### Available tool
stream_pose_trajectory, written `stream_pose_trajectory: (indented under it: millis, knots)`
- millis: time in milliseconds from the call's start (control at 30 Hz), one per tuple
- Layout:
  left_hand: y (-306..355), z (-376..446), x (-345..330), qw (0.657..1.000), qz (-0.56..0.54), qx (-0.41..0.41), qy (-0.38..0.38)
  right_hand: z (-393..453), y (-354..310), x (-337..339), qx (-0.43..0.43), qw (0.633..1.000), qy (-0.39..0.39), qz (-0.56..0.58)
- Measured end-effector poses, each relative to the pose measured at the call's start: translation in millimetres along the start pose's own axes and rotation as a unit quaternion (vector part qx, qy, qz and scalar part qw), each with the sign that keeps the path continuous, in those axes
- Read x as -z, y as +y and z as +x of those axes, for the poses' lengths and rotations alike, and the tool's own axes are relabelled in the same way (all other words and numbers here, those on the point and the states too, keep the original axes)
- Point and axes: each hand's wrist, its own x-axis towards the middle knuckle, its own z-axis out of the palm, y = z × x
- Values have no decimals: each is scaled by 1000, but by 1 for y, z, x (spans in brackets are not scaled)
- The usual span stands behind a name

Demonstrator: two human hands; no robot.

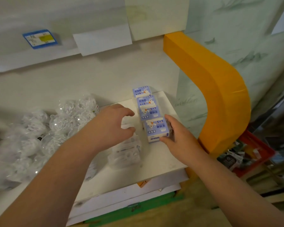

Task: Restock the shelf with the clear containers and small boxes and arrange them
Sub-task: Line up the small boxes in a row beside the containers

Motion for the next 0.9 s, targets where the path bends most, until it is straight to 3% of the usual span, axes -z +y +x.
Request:
stream_pose_trajectory:
  millis: [300, 533, 767, 900]
  knots:
    - [-14, -26, 4, 990, 68, 42, -116, 2, 3, -12, 15, 1000, -23, 5]
    - [-12, -33, -8, 980, 95, 25, -174, 3, 3, -15, 5, 1000, -22, -13]
    - [-16, -30, -16, 973, 131, 36, -187, -7, -15, -9, 84, 984, 26, -156]
    - [-19, -26, 2, 984, 103, 41, -137, -16, -35, -12, 147, 964, 31, -217]
